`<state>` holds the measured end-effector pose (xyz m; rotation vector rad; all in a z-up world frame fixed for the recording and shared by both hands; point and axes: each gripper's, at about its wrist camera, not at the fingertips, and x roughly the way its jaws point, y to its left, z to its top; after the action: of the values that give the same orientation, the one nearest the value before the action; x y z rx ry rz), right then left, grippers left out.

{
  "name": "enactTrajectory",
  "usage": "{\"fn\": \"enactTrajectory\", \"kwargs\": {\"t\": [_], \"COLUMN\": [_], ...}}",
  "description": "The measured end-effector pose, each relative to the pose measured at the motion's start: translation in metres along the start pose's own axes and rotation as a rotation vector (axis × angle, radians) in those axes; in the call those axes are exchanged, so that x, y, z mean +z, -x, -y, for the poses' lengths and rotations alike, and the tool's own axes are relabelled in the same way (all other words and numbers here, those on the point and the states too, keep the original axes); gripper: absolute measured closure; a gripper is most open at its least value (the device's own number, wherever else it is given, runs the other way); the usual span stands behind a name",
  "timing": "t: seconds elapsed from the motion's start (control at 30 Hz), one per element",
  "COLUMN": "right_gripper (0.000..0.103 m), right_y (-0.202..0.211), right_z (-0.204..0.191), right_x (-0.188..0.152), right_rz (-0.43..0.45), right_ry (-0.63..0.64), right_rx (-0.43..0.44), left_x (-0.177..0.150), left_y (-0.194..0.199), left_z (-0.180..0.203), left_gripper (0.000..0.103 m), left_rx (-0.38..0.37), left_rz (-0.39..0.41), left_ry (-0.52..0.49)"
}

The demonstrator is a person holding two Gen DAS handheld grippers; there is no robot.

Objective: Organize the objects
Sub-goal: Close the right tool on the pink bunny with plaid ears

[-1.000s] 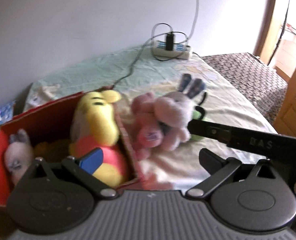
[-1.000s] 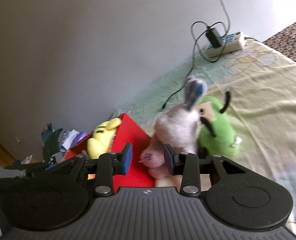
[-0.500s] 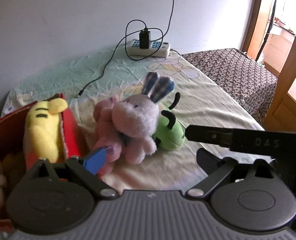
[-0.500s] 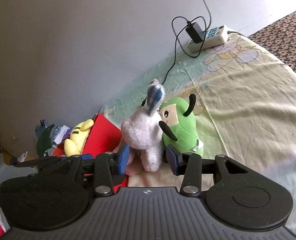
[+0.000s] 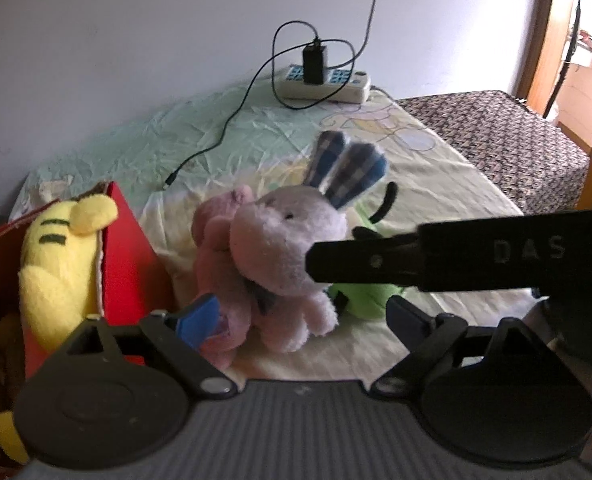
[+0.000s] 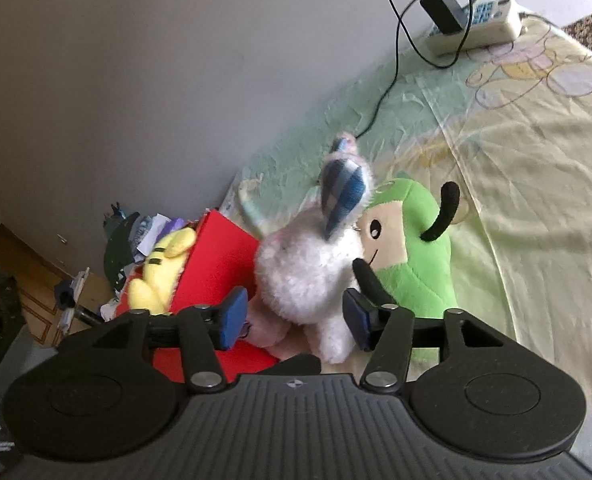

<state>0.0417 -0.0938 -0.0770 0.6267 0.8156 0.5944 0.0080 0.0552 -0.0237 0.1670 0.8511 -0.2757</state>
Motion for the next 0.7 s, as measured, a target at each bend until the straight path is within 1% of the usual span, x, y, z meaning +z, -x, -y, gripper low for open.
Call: {"fn": "enactTrajectory", "kwargs": {"t": [0.1, 0.27, 0.3, 0.37, 0.47, 0.63, 0.67, 0.7], "right_gripper": [0.043, 0.044, 0.044, 0.050, 0.056, 0.058, 0.058, 0.058], "right_y": [-0.011, -0.026, -0.028, -0.029, -0.029, -0.020, -0.017, -0.015], "right_z": [0.006, 0.012, 0.015, 0.020, 0.026, 0.030, 0.030, 0.029], "right_x": [0.005, 0.010, 0.011, 0.013, 0.015, 0.015, 0.015, 0.015], "right_rz": [-0.026, -0.039, -0.042, -0.045, -0.056, -0.055, -0.054, -0.055], "right_ry": [-0.014, -0.009, -0.014, -0.026, -0.038, -0.039, -0.035, -0.028], "right_rx": [0.018, 0.035, 0.045, 0.059, 0.093, 0.114, 0.117, 0.113], "left_x": [0.003, 0.011, 0.013, 0.016, 0.019, 0.021, 0.022, 0.021], "left_y": [-0.005, -0.014, -0.017, -0.022, -0.029, -0.036, -0.036, -0.036], "left_z": [-0.003, -0.005, -0.006, -0.008, -0.008, -0.007, -0.005, -0.003], "left_gripper": [0.011, 0.011, 0.011, 0.011, 0.012, 0.012, 0.014, 0.019], "left_rx": [0.013, 0.028, 0.029, 0.029, 0.032, 0.018, 0.008, -0.005], "left_rz": [-0.004, -0.004, -0.005, -0.010, -0.015, -0.019, -0.018, -0.018], "left_ry": [0.007, 0.011, 0.014, 0.022, 0.029, 0.017, 0.013, 0.007]}}
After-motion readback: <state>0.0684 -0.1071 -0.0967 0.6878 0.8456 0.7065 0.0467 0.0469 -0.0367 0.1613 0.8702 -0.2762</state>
